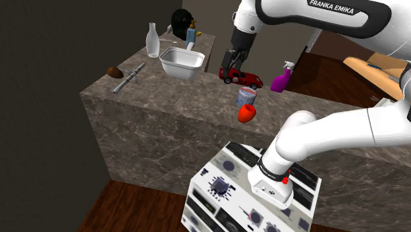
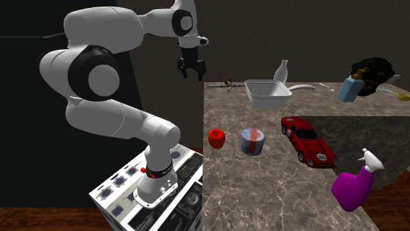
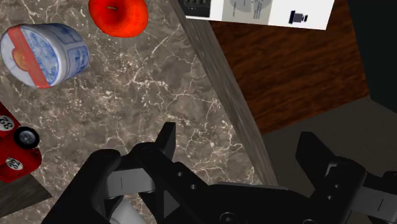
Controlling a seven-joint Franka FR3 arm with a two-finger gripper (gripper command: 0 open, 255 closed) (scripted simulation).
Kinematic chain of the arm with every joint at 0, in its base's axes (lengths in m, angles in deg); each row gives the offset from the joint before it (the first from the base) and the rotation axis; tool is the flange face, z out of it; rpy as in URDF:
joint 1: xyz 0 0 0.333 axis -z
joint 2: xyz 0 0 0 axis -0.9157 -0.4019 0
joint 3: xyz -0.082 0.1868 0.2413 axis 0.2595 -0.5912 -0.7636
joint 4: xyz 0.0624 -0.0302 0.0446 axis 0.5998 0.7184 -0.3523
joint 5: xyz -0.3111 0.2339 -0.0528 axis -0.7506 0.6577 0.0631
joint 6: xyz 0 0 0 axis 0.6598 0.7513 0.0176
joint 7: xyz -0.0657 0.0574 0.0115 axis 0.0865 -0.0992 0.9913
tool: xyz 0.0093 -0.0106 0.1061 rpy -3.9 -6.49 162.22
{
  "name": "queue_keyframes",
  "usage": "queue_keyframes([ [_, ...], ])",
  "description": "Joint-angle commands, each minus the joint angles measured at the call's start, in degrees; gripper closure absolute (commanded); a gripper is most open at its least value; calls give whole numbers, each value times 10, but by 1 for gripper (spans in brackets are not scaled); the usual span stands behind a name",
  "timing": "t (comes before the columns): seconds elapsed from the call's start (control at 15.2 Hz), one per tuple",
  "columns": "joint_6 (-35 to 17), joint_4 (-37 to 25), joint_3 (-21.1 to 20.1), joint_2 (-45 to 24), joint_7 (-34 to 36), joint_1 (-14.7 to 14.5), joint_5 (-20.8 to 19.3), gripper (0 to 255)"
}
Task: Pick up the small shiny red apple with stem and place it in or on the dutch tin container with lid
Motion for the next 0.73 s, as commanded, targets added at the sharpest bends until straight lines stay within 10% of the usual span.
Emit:
queue_keyframes([
  [0.0, 0, 0, 0, 0, 0, 0, 0, 0],
  [0.66, -76, 117, 122, 6, 30, 96, 13, 0],
])
